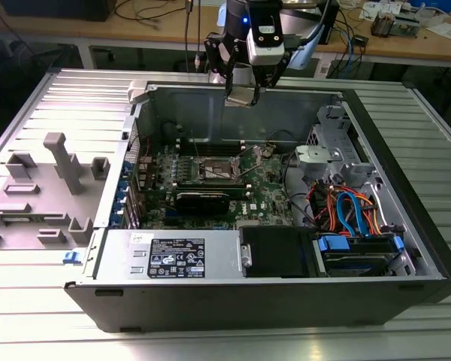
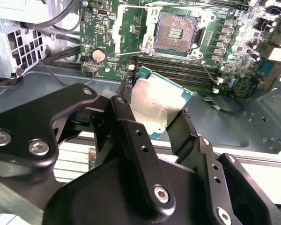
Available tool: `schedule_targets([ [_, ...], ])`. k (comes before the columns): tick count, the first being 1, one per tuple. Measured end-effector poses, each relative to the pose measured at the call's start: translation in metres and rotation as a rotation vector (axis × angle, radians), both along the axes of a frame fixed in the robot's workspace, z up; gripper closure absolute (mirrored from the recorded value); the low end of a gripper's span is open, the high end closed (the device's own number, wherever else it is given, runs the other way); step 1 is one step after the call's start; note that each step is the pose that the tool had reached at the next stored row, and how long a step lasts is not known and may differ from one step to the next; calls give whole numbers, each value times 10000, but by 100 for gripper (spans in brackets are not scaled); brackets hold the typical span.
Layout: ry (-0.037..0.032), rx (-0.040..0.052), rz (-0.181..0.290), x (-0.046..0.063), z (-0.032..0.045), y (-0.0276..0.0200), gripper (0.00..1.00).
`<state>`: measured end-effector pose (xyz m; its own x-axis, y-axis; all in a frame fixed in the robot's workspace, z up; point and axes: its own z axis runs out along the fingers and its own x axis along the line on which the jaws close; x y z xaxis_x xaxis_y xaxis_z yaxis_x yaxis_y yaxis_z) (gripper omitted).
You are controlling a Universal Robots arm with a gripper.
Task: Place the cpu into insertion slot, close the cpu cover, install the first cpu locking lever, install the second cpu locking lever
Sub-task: 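Place the cpu into insertion slot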
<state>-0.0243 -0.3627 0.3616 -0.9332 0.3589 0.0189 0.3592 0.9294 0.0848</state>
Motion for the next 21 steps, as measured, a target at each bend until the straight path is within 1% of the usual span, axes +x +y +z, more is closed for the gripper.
schedule_targets([
  [6,0,0,-51,0,-2,-2,45],
  [13,1,-1,-322,0,-7,-4,45],
  [19,0,1,-352,0,-7,-5,45],
  [21,0,-1,-366,-1,-8,-12,45],
])
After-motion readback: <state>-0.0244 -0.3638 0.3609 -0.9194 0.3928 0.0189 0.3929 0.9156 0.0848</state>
